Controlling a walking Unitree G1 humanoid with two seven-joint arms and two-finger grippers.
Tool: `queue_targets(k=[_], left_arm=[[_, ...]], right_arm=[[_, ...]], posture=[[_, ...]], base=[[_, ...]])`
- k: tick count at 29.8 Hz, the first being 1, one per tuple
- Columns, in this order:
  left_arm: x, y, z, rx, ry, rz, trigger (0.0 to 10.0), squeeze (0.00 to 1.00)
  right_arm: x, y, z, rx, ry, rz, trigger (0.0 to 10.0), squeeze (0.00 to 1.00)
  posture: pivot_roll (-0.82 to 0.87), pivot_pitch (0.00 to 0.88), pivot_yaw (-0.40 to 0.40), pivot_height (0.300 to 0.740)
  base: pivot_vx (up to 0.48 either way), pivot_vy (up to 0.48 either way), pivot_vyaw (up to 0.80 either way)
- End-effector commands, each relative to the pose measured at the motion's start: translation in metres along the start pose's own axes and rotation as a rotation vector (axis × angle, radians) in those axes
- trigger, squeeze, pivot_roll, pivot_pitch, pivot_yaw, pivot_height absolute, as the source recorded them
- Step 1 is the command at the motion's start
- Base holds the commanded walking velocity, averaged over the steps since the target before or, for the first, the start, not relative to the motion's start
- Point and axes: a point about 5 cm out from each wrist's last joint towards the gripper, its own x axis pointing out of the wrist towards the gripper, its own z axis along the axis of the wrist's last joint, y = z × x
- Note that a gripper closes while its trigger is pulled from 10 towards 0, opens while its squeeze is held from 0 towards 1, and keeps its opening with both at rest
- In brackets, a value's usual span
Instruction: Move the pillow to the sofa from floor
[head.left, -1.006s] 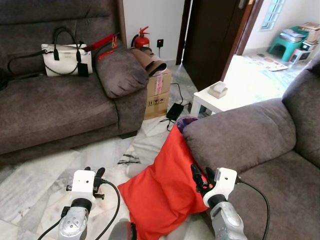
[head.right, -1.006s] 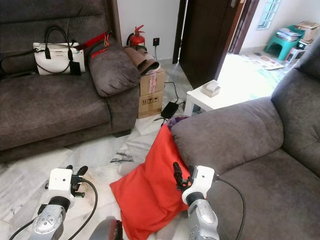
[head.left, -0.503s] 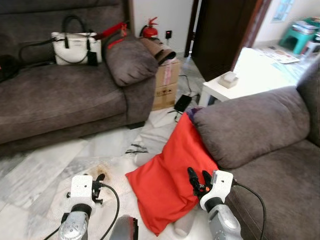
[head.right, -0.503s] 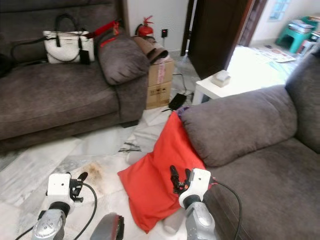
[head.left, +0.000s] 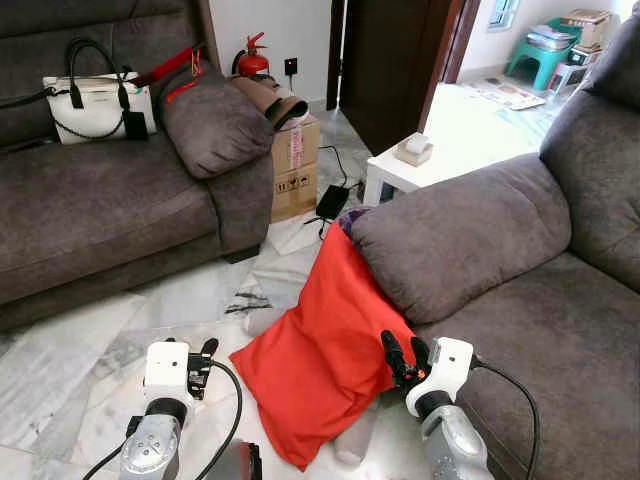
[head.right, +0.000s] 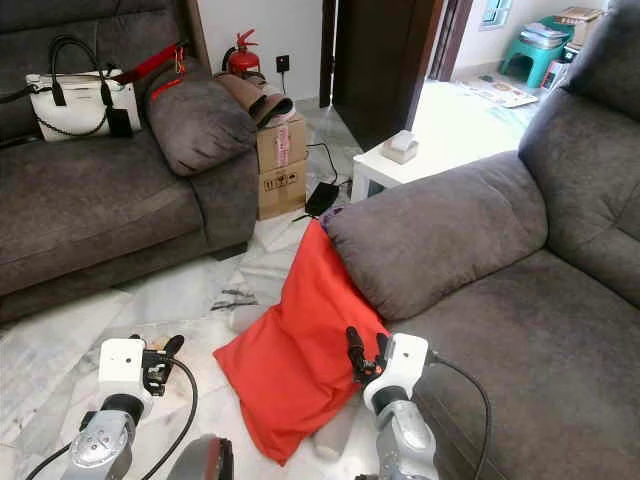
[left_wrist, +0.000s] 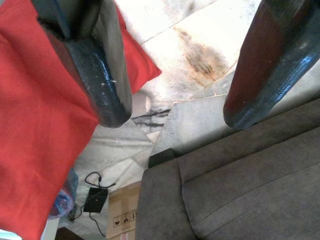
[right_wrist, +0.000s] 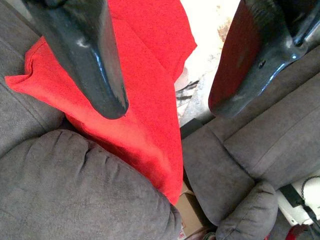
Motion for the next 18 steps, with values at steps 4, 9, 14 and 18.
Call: queue_targets(k=[4,9,14,18], left_arm=[[-0.004,-0.001,-0.01,-0.026,0.05,-0.003,10.0,0.0],[-0.01,0.0,-0.024,-0.058,0.113,0.017,10.0,0.0],[-0.02,0.001,-0.046,0.003,0.201,-0.004,10.0,0.0],[-0.02,0.003,-0.042,0.009,0.172,0.004,10.0,0.0]], right_arm=[[-0.003,-0.001,-0.005,0.008,0.022,-0.004,10.0,0.0],[-0.005,0.0,-0.013,-0.005,0.07,0.007,10.0,0.0],[-0.012,-0.005,-0.025,-0.03,0.127,-0.007,10.0,0.0],[-0.018,-0.01,-0.029,-0.036,0.141,-0.022,10.0,0.0]], posture=[[0.08,0.11,-0.014,0.624],[0.08,0.111,-0.014,0.624],[0.08,0.111,-0.014,0.624],[0.08,0.116,-0.014,0.624]], base=[[0.0,0.0,0.0],[0.0,0.0,0.0],[0.0,0.0,0.0],[0.0,0.0,0.0]])
